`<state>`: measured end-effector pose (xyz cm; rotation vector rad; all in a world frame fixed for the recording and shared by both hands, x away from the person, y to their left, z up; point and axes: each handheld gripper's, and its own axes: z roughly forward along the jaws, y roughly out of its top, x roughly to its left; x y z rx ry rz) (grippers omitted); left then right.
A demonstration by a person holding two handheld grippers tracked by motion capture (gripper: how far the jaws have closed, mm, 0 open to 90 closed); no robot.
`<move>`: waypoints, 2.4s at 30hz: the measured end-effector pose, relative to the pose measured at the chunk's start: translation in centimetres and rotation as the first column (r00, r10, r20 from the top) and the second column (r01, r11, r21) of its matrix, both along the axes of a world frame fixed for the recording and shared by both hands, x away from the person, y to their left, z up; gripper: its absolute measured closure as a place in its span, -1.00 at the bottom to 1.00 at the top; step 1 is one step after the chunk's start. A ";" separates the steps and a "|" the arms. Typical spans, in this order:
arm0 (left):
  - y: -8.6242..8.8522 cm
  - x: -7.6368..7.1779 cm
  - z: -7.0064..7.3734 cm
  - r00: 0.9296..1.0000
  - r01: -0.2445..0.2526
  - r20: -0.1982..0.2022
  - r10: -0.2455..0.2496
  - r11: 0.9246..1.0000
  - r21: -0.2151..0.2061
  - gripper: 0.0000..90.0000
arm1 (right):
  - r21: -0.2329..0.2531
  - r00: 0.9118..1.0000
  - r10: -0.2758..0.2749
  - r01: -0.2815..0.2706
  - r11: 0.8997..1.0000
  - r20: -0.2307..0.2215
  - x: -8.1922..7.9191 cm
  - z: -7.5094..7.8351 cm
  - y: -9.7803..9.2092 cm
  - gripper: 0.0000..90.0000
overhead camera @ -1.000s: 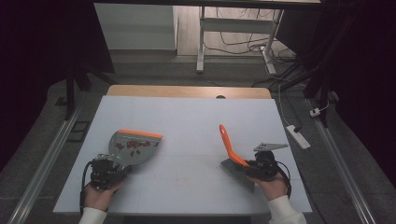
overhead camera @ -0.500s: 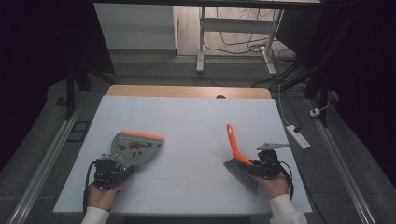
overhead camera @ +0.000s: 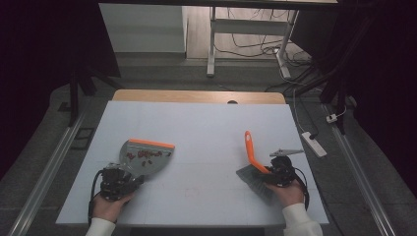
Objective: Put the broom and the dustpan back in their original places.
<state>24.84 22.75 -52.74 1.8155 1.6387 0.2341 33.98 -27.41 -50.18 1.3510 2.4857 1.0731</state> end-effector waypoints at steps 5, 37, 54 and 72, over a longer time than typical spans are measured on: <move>0.0 -0.1 0.1 1.000 -0.009 0.013 0.009 1.000 0.017 -0.05 | -0.010 1.000 -0.019 0.019 1.000 -0.009 0.2 -0.2 -0.1 0.12; 1.2 -2.1 2.9 0.974 0.143 0.161 -0.157 0.985 0.094 -0.17 | -0.043 0.994 -0.012 0.017 0.999 0.110 -0.2 0.9 -0.5 -0.08; -1.1 -0.8 3.1 0.901 0.368 0.217 -0.375 0.927 0.077 -0.17 | -0.042 0.970 0.157 -0.151 0.988 0.186 -2.1 1.6 1.5 -0.01; -1.7 0.4 2.4 0.893 0.408 0.185 -0.411 0.911 0.055 -0.17 | -0.041 0.946 0.217 -0.213 0.976 0.240 -2.9 1.7 1.8 0.02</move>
